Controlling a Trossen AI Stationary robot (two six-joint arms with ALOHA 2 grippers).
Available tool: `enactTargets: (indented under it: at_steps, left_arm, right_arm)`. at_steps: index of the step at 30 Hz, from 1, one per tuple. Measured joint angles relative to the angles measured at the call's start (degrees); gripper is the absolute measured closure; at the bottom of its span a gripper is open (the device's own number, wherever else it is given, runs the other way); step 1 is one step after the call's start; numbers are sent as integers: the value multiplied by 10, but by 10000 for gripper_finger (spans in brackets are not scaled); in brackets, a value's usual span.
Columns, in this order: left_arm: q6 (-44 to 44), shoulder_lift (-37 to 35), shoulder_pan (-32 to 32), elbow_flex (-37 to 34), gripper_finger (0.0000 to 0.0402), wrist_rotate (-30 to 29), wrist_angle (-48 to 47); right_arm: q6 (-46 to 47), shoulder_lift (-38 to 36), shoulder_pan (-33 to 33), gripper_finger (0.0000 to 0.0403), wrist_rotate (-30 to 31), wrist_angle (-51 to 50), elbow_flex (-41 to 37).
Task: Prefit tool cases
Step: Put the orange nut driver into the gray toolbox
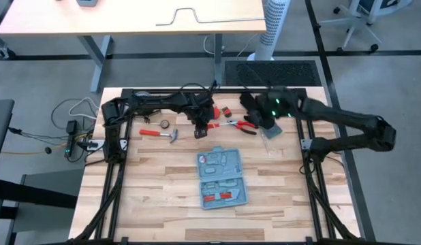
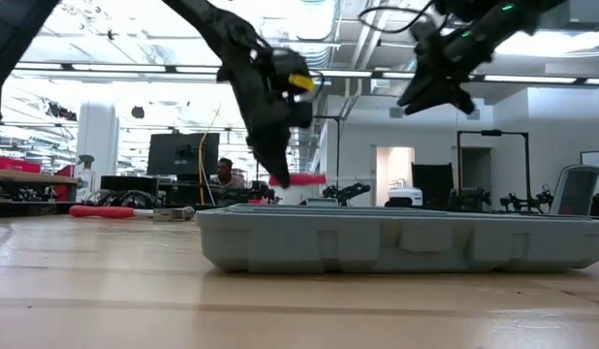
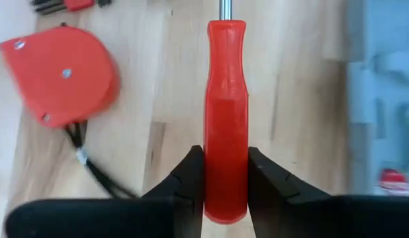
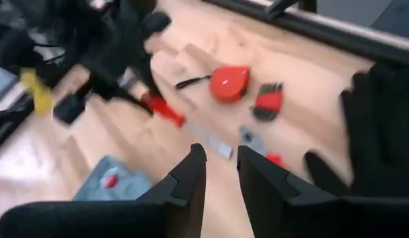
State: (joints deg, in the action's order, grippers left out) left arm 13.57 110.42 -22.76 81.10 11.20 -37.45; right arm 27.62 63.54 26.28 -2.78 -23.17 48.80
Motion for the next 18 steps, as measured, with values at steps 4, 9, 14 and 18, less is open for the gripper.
enactTargets:
  at_steps: [4,9,14,18]
  left_arm:
    - [-65,-49,31,-8,332,4,-20]
    - [-180,-74,146,-9,332,-20,-25]
    - [-316,-72,295,-9,332,-99,30]
    - [-426,-72,372,-9,332,-188,59]
  right_arm:
    - [54,-73,-72,306,48,0,-61]
    - [130,-137,-188,307,122,-1,-131]
    - [221,-154,-318,307,187,13,-185]
    - [274,-138,-404,307,248,35,-200]
